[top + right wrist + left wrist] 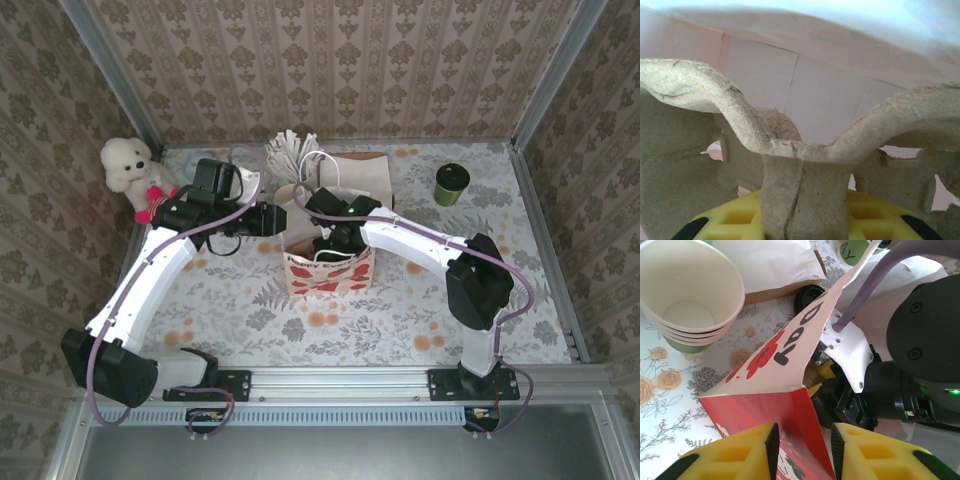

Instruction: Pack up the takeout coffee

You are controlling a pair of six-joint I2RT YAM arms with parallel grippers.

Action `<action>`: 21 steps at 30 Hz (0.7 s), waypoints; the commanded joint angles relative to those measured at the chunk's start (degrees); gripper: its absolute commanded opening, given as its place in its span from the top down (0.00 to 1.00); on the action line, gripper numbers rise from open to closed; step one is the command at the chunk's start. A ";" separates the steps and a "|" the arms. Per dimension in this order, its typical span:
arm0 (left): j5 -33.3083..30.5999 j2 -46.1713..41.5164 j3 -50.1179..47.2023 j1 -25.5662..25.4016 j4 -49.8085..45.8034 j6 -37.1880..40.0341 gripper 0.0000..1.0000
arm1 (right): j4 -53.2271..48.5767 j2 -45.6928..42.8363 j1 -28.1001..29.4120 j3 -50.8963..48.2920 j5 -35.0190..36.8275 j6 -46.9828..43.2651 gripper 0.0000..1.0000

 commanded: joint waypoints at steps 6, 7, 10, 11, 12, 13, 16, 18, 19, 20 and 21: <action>2.95 0.73 0.89 0.37 -1.54 0.45 0.85 | 4.22 0.12 0.90 -2.08 3.96 2.11 0.85; 2.82 0.73 0.89 0.38 -1.78 0.51 0.87 | 4.43 -0.01 0.99 -2.14 4.28 2.31 0.84; 2.62 0.72 1.06 0.53 -2.65 0.73 0.92 | 4.27 -0.21 1.13 -1.94 5.60 3.53 0.79; 2.66 0.72 1.17 0.63 -2.85 0.65 0.93 | 4.25 -0.47 1.16 -1.82 5.71 3.82 0.78; 2.68 0.72 1.17 0.74 -3.01 0.63 0.94 | 4.38 -0.68 1.19 -1.84 5.79 3.92 0.78; 2.74 0.79 1.15 0.91 -3.20 0.64 0.95 | 4.59 -1.08 1.26 -1.80 6.02 3.90 0.77; 2.41 0.94 1.62 1.50 -3.90 0.70 0.97 | 5.42 -1.68 1.25 -2.63 6.59 3.60 0.76; 2.51 0.86 2.00 1.77 -4.02 0.36 0.97 | 6.28 -1.99 1.28 -3.40 6.31 3.40 0.73; 2.76 0.64 2.03 1.80 -3.81 0.28 0.97 | 6.86 -2.05 1.33 -3.73 5.71 3.35 0.68; 3.11 0.47 1.86 1.78 -3.47 0.21 0.97 | 7.62 -2.24 1.40 -4.33 5.12 3.13 0.64; 3.19 0.23 1.63 1.79 -3.06 0.07 0.97 | 8.12 -2.30 1.52 -4.66 4.98 3.04 0.61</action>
